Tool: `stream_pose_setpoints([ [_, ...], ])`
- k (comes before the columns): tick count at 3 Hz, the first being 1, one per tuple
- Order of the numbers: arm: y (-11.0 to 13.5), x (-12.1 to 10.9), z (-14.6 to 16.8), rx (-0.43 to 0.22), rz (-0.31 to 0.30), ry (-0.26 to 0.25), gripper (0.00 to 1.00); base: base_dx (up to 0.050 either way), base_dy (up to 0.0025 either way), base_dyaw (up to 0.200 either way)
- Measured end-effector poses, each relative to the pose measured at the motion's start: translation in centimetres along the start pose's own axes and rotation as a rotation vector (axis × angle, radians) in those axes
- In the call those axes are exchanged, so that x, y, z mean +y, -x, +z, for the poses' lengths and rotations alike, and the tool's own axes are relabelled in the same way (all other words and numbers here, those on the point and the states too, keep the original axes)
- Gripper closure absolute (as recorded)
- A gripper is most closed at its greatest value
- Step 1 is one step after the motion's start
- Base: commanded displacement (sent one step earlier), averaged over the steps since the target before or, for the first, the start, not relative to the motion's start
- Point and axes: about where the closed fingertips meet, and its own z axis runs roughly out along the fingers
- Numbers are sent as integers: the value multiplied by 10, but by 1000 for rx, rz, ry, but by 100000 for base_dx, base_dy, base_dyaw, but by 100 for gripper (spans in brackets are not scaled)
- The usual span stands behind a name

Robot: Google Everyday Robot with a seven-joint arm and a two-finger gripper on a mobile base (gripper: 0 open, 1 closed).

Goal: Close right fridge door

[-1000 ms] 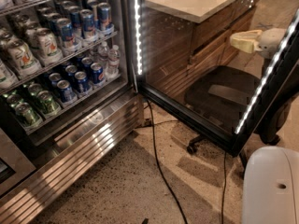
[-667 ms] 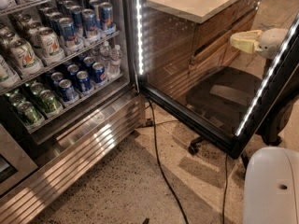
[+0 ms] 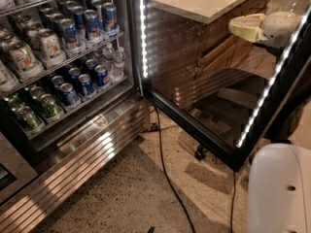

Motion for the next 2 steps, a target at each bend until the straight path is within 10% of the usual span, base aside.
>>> stream_pose_setpoints([
  [1,0,0,0,0,0,0,100,0,0,0],
  [2,15,29,9,-40,-22,115,100,0,0,0],
])
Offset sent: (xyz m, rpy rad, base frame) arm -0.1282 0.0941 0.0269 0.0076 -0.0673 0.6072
